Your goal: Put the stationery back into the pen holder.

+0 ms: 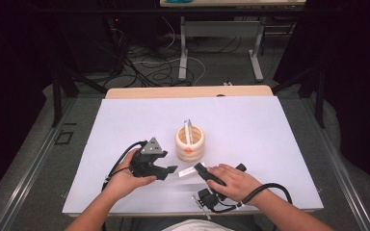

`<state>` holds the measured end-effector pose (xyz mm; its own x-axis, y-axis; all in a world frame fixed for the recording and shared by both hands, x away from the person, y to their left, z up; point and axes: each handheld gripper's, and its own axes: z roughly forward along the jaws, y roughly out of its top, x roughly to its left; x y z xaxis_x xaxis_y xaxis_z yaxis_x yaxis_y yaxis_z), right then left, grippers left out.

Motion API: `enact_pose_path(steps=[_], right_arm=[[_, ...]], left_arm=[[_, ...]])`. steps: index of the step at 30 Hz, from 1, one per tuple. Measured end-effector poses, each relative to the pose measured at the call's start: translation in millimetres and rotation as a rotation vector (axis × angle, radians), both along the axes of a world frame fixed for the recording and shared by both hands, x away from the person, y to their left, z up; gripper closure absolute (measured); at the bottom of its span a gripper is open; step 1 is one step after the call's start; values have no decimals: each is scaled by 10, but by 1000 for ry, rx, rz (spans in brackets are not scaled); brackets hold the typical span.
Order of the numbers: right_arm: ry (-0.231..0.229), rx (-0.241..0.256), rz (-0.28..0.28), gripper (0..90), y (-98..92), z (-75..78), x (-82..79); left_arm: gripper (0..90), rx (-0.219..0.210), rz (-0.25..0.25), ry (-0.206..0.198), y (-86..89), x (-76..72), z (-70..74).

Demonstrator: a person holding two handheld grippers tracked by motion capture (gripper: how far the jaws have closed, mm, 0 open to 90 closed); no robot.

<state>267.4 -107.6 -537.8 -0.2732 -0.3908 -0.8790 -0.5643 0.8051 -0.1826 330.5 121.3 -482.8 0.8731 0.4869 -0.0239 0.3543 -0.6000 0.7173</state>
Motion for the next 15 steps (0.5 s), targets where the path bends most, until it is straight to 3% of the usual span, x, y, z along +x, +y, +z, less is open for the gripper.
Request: enact_pose_path(steps=[2,6,9,15], right_arm=[[-17,-29,23,673,12,-1,11],[-16,-43,12,673,13,-16,-7],[-39,-82,76,673,48,-11,6],[-72,-102,105,673,67,-22,-14]], left_arm=[[362,18,-28,-1,-43,-20,1],[362,46,-48,3,-115,-32,9],[404,72,-67,10,-173,-37,-1],[449,135,-110,58,-297,-54,-37]])
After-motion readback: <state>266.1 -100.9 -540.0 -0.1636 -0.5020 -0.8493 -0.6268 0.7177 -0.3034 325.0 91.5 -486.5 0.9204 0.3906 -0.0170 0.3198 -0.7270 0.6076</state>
